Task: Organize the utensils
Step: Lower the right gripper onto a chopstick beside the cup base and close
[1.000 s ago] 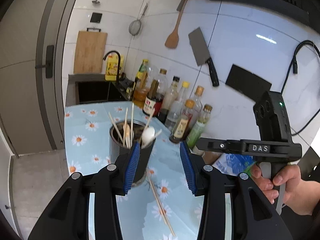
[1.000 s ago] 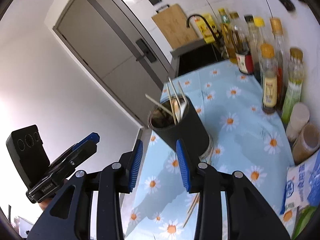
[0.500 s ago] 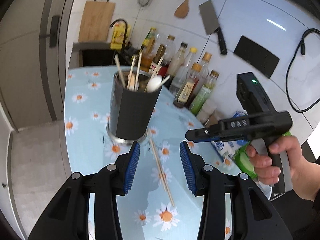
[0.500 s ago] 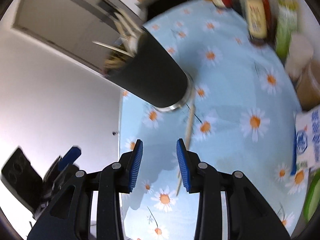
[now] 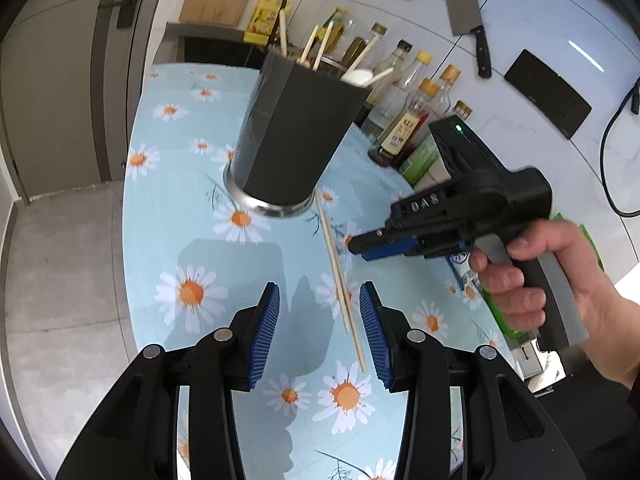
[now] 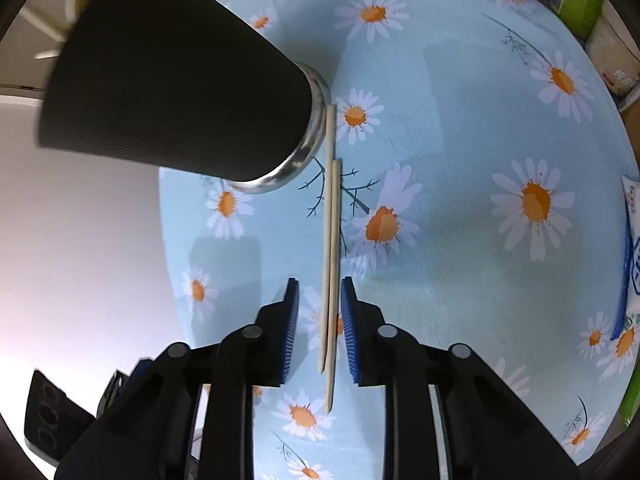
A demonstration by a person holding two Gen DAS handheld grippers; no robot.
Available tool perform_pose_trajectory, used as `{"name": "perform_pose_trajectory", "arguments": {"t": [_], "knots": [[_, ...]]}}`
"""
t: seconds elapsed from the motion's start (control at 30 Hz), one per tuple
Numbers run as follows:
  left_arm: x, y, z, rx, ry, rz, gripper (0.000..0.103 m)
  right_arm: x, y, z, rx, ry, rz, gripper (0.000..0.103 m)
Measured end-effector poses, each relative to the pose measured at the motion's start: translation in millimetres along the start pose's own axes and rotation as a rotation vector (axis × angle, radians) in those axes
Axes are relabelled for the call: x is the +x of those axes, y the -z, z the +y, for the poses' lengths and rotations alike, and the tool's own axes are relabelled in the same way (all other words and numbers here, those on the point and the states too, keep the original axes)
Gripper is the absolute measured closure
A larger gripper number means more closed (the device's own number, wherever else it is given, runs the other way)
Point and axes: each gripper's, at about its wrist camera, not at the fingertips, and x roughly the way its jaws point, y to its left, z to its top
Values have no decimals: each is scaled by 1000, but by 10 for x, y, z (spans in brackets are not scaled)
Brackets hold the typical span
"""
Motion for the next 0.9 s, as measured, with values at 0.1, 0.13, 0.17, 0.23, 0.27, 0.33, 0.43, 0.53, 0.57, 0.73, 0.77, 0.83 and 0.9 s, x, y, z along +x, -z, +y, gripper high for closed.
{"name": "perform_pose_trajectory", "arguments": {"t": [0.1,0.13,0.17,0.23,0.27,0.33,0.43,0.53,0.57,0.73,0.77,0.83,0.9], "knots": [[32,45,63,-19,4,8,63,69,-74,-12,4,25,0,87],[43,57,87,-27,2,9,62,96,-108,-4,5,38,2,88],[48,58,104,-32,0,10,62,119,-124,-10,9,44,5,88],[61,65,139,-41,-3,12,63,170,-144,-8,9,52,16,90],[66,66,154,-45,-2,13,63,192,-155,-20,13,62,18,92],[77,66,179,-52,-3,12,62,228,-175,-42,18,67,23,94],[91,54,196,-56,3,14,63,231,-194,-57,16,70,24,95],[106,41,197,-56,6,18,62,226,-205,-67,10,81,25,95],[111,38,196,-56,7,18,62,237,-206,-60,7,86,24,96],[133,45,181,-52,11,27,63,260,-181,44,-3,125,24,97],[132,48,179,-50,13,28,63,274,-181,62,-7,132,26,97],[128,54,180,-49,15,28,62,364,-152,126,-10,142,29,97],[113,63,193,-53,19,24,63,386,-147,153,-14,155,34,97]]}}
